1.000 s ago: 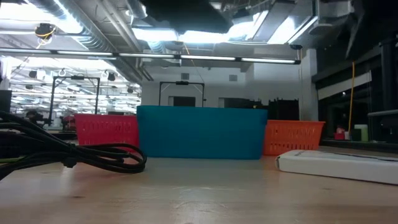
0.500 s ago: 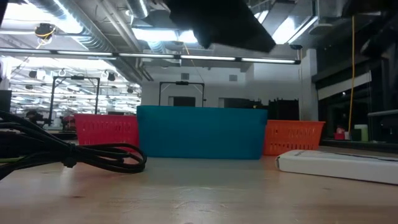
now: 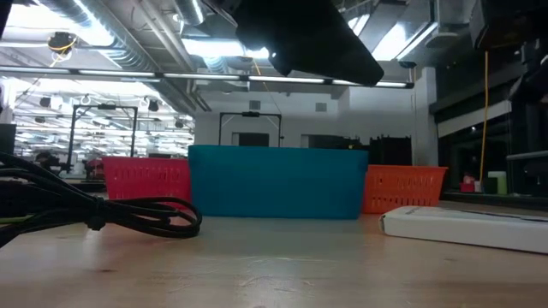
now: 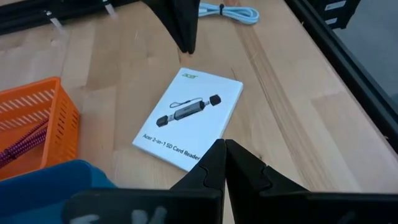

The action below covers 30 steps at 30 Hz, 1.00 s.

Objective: Pick and place items into bin
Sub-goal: Put the right card reader box into the red bin

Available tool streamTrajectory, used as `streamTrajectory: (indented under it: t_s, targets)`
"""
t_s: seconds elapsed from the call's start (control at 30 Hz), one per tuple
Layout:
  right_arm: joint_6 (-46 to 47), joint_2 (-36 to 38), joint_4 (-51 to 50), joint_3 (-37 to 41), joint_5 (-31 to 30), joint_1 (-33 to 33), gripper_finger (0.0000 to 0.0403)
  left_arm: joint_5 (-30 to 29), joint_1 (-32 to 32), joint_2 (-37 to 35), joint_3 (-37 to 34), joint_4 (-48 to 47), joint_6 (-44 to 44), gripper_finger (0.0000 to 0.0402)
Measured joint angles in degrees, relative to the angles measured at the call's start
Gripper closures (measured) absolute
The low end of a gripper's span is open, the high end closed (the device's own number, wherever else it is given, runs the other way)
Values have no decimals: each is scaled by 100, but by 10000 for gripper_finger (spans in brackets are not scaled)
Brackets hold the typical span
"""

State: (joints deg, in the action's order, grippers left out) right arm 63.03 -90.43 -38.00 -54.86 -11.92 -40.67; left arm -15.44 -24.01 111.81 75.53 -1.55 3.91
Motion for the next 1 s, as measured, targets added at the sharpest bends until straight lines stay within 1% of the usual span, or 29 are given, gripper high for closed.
streamTrajectory:
  t_s: [0.17,0.4,0.77,1.0]
  targets:
    - [269,0,241,343,7,3,403,4,0,0,0,1,-5,398]
    - [337,0,799,649,35,33,403,7,0,-2,0,1,-12,397]
    - [263,4,792,687,107,72,403,8,0,-4,0,1,-14,400]
    - [248,4,785,695,102,81,403,8,0,-7,0,1,-14,394]
